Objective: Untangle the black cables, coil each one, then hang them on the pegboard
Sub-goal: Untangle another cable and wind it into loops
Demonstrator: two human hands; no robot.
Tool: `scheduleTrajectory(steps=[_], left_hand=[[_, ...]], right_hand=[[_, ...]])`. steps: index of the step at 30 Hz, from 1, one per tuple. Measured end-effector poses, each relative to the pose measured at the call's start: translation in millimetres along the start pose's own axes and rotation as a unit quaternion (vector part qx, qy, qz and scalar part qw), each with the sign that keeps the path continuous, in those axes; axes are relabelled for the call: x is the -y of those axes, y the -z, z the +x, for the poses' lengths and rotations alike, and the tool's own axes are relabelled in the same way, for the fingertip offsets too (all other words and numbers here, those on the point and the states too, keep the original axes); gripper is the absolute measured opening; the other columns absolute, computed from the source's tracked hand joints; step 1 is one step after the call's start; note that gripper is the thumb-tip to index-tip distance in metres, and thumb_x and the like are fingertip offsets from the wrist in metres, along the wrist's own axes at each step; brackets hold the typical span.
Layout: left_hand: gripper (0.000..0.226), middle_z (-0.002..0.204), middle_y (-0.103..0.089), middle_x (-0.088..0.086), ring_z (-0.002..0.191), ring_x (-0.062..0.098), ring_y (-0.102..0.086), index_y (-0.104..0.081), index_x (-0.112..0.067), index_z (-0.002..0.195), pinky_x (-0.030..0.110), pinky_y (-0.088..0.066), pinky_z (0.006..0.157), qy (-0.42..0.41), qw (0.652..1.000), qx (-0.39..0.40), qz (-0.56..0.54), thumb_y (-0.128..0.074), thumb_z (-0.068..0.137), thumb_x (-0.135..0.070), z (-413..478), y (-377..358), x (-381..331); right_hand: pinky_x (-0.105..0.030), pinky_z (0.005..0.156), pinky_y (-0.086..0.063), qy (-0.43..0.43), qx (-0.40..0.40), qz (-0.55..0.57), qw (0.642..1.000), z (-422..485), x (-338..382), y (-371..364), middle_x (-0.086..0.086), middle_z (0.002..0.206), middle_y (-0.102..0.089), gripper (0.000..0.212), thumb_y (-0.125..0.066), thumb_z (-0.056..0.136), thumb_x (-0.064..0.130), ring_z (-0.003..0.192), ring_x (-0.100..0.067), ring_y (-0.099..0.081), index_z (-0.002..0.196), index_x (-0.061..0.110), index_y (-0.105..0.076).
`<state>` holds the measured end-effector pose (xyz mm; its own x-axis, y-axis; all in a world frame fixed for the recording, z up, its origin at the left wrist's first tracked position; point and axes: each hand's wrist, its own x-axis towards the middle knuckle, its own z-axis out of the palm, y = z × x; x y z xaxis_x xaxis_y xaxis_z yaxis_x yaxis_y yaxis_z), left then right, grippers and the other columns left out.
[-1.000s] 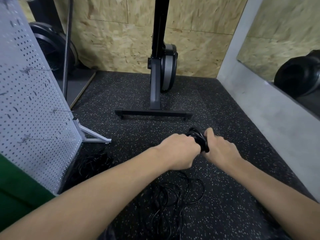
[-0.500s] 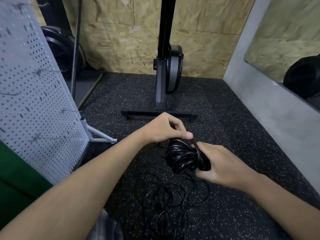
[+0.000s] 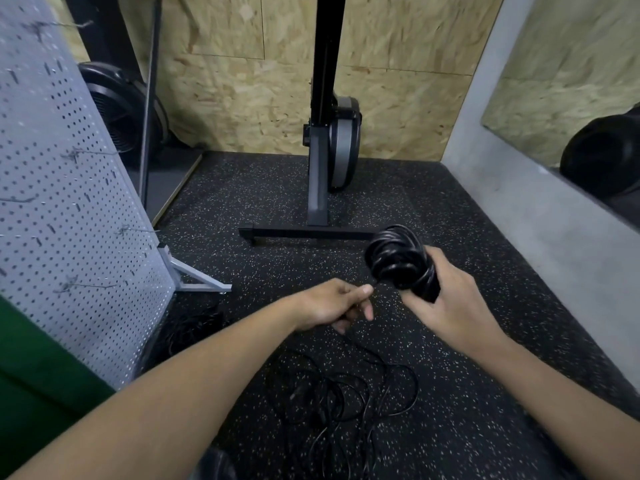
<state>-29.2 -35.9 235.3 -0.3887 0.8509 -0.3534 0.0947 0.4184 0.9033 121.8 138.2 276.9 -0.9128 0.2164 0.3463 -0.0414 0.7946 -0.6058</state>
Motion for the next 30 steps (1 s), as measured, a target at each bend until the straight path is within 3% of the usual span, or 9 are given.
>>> scheduleTrajectory(steps=[3, 7, 9, 13, 15, 19, 22, 25, 30], left_hand=[[0.050, 0.063, -0.046, -0.001, 0.053, 0.015, -0.046, -0.069, -0.015, 0.090, 0.030, -0.039, 0.056, -0.016, 0.981, -0.077, 0.175, -0.034, 0.113, -0.043, -0.6, -17.9, -6.9], [0.043, 0.082, -0.064, 0.010, 0.068, 0.025, -0.061, -0.060, -0.009, 0.087, 0.036, -0.046, 0.064, -0.031, 0.942, -0.122, 0.312, -0.037, 0.114, -0.034, -1.2, -43.7, -23.0], [0.041, 0.090, -0.067, 0.016, 0.073, 0.031, -0.066, -0.064, -0.004, 0.098, 0.042, -0.054, 0.070, -0.029, 0.923, -0.093, 0.373, -0.039, 0.114, -0.032, -3.2, -56.2, -33.9], [0.037, 0.088, -0.060, 0.011, 0.073, 0.027, -0.058, -0.066, -0.004, 0.104, 0.040, -0.050, 0.073, -0.052, 0.886, -0.057, 0.458, -0.042, 0.113, -0.031, -11.6, -66.3, -51.8], [0.034, 0.098, -0.065, 0.012, 0.080, 0.028, -0.061, -0.067, -0.005, 0.112, 0.041, -0.053, 0.077, -0.061, 0.879, -0.051, 0.470, -0.044, 0.112, -0.030, -17.0, -63.2, -54.5], [0.016, 0.100, -0.071, 0.003, 0.087, 0.020, -0.067, -0.068, -0.017, 0.107, 0.040, -0.057, 0.080, -0.174, 0.853, -0.062, 0.488, -0.060, 0.104, -0.031, -25.1, -40.7, -66.1], [0.017, 0.089, -0.073, -0.007, 0.085, 0.009, -0.066, -0.071, -0.021, 0.092, 0.038, -0.056, 0.078, -0.237, 0.879, -0.103, 0.401, -0.079, 0.091, -0.036, -23.3, -13.0, -64.7], [0.034, 0.077, -0.070, -0.007, 0.072, 0.002, -0.060, -0.071, -0.018, 0.080, 0.023, -0.050, 0.068, -0.225, 0.926, -0.137, 0.272, -0.094, 0.071, -0.041, -20.8, 11.0, -56.7], [0.019, 0.085, -0.073, 0.019, 0.073, 0.014, -0.062, -0.082, -0.011, 0.092, 0.028, -0.050, 0.078, -0.151, 0.978, -0.048, 0.132, -0.090, 0.081, -0.025, -17.6, 32.6, -41.6]], right_hand=[[-0.015, 0.072, -0.046, -0.100, -0.006, -0.024, 0.995, 6.3, -17.5, -0.2, 0.009, 0.097, -0.067, 0.037, -0.075, 0.093, 0.025, 0.088, -0.002, -0.063, 0.122, 0.023, -0.052], [-0.043, 0.083, -0.054, -0.163, 0.048, -0.109, 0.979, 8.8, -39.9, -3.9, 0.000, 0.108, -0.065, 0.041, -0.071, 0.094, 0.024, 0.095, -0.021, -0.065, 0.124, 0.022, -0.043], [-0.044, 0.080, -0.053, -0.169, 0.089, -0.192, 0.963, 7.7, -44.5, -9.0, -0.004, 0.114, -0.065, 0.046, -0.070, 0.094, 0.019, 0.096, -0.026, -0.065, 0.127, 0.021, -0.040], [-0.038, 0.071, -0.043, -0.160, 0.146, -0.279, 0.936, 6.4, -42.2, -23.8, -0.007, 0.118, -0.063, 0.040, -0.068, 0.095, 0.018, 0.102, -0.030, -0.065, 0.120, 0.019, -0.036], [-0.037, 0.071, -0.042, -0.145, 0.168, -0.311, 0.924, 7.4, -37.6, -26.5, -0.005, 0.121, -0.060, 0.037, -0.067, 0.096, 0.019, 0.108, -0.030, -0.063, 0.118, 0.018, -0.037], [-0.031, 0.079, -0.048, -0.069, 0.262, -0.308, 0.912, 1.4, -27.0, -23.8, 0.006, 0.117, -0.053, 0.040, -0.067, 0.095, 0.020, 0.111, -0.023, -0.063, 0.129, 0.017, -0.046], [-0.022, 0.071, -0.045, -0.010, 0.314, -0.228, 0.922, -2.9, -13.0, -20.8, 0.019, 0.101, -0.047, 0.032, -0.072, 0.092, 0.027, 0.090, -0.010, -0.063, 0.120, 0.028, -0.056], [-0.031, 0.074, -0.055, 0.024, 0.320, -0.121, 0.939, -7.1, -0.8, -17.6, 0.018, 0.100, -0.056, 0.039, -0.077, 0.086, 0.023, 0.086, -0.006, -0.062, 0.099, 0.049, -0.051], [-0.033, 0.083, -0.055, 0.055, 0.311, -0.066, 0.947, -13.0, 12.8, -14.1, 0.016, 0.103, -0.062, 0.029, -0.075, 0.085, 0.031, 0.097, -0.006, -0.063, 0.111, 0.033, -0.062]])
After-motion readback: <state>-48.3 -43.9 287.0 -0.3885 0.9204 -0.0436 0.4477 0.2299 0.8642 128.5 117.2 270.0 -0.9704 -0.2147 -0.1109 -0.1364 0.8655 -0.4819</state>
